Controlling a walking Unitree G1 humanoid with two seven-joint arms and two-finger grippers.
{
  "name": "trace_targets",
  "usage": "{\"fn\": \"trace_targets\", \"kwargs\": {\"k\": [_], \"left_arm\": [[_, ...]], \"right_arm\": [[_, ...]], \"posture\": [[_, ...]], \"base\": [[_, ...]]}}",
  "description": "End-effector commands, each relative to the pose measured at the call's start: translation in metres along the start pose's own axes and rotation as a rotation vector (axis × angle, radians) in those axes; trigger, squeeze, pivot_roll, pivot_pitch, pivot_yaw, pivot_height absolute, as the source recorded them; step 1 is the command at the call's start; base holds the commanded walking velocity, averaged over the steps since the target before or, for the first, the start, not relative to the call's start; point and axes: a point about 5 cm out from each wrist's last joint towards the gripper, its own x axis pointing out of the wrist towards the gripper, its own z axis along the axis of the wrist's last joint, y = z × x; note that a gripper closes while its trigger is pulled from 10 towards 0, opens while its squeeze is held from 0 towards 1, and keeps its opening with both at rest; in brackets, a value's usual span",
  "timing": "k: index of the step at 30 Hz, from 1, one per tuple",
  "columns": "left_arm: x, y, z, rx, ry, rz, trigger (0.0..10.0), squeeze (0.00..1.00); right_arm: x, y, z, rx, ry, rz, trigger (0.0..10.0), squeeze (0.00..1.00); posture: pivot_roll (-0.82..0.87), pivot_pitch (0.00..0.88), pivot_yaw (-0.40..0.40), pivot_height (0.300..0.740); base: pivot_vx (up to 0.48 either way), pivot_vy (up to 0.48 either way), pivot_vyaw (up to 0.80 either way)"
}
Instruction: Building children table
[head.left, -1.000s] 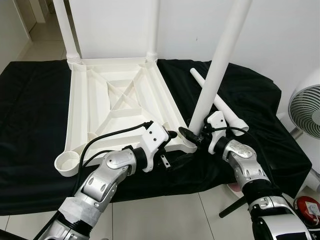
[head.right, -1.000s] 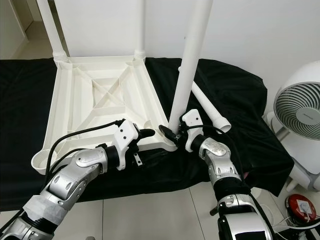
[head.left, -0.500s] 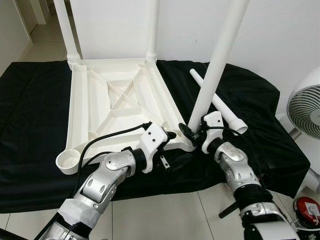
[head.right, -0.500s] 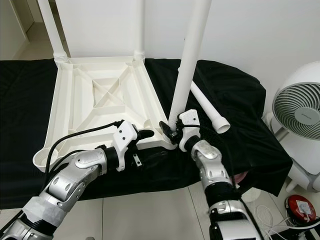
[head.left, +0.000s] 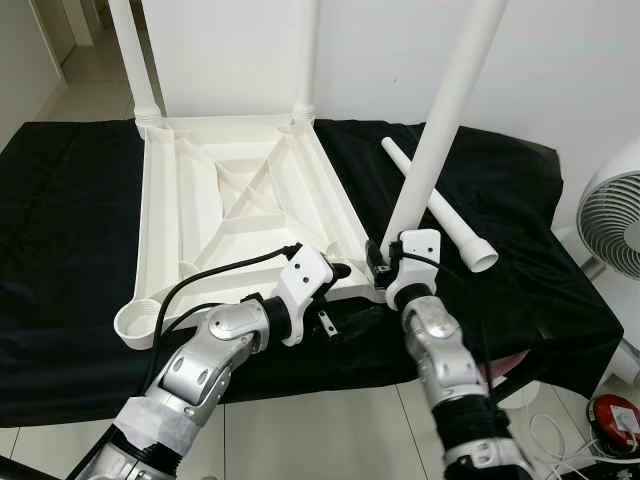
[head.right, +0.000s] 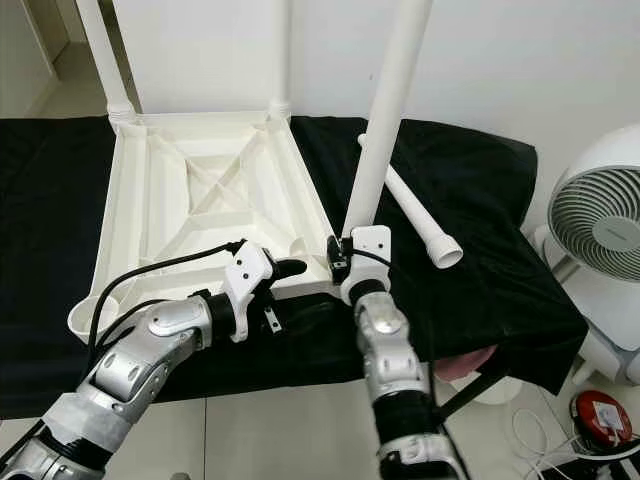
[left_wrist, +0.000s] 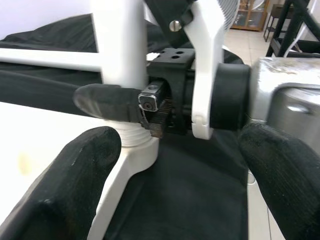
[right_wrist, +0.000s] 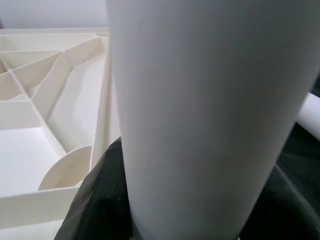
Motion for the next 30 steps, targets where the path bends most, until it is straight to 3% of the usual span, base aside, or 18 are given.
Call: {"fn": "trace_targets", "kwargs": {"k": [1,5,6,7,8,16,22,25,26,27,30], "left_arm": [[0.0,0.0,0.003,0.003,0.0,-0.051,10.0,0.0],[-0.001,0.0,0.004,0.007,-0.006,-0.052,10.0,0.0],[-0.002,0.001,0.005,0.006,-0.01,-0.051,10.0,0.0],[-0.002,0.001,0.005,0.006,-0.01,-0.051,10.0,0.0],[-0.002,0.001,0.005,0.006,-0.011,-0.049,10.0,0.0],[-0.002,0.002,0.004,0.008,0.0,-0.044,10.0,0.0],[-0.002,0.003,0.005,0.009,0.004,-0.044,10.0,0.0],[-0.002,0.003,0.006,0.011,0.002,-0.043,10.0,0.0],[-0.002,0.003,0.006,0.012,0.001,-0.042,10.0,0.0],[-0.002,0.003,0.006,0.013,0.001,-0.042,10.0,0.0],[-0.002,0.003,0.006,0.013,0.0,-0.042,10.0,0.0]], "right_arm": [[-0.004,0.001,-0.011,-0.01,0.06,-0.02,10.0,0.0],[-0.004,0.001,-0.011,-0.008,0.064,-0.021,10.0,0.0],[-0.004,0.001,-0.011,0.0,0.067,-0.023,10.0,0.32],[-0.004,0.001,-0.011,0.0,0.067,-0.023,10.0,0.32],[-0.004,0.0,-0.01,0.007,0.061,-0.019,10.0,1.0],[-0.002,0.0,-0.003,0.012,0.033,0.074,10.0,1.0],[0.002,-0.011,-0.001,-0.032,0.05,0.163,10.0,1.0],[0.005,-0.019,-0.001,-0.073,0.065,0.264,10.0,1.0],[0.006,-0.022,0.0,-0.085,0.068,0.299,10.0,0.6],[0.007,-0.025,0.002,-0.103,0.061,0.353,10.0,0.0],[0.008,-0.028,0.005,-0.14,0.039,0.441,10.0,0.0]], "posture": [[-0.07,0.0,-0.055,0.74],[-0.07,0.0,-0.054,0.74],[-0.07,0.0,-0.049,0.74],[-0.07,0.0,-0.049,0.74],[-0.07,0.0,-0.048,0.74],[-0.07,0.0,-0.036,0.74],[-0.07,0.0,-0.04,0.74],[-0.07,0.0,-0.044,0.74],[-0.07,0.0,-0.044,0.74],[-0.07,0.0,-0.045,0.74],[-0.06,0.0,-0.046,0.74]], "base": [[0.0,0.0,0.0],[0.0,0.0,0.0],[0.0,0.0,0.0],[0.0,0.0,0.0],[0.0,0.0,0.0],[0.0,0.0,0.0],[0.0,0.0,0.0],[0.0,0.0,0.0],[0.0,0.0,0.0],[0.0,0.0,0.0],[0.0,0.0,0.0]]}}
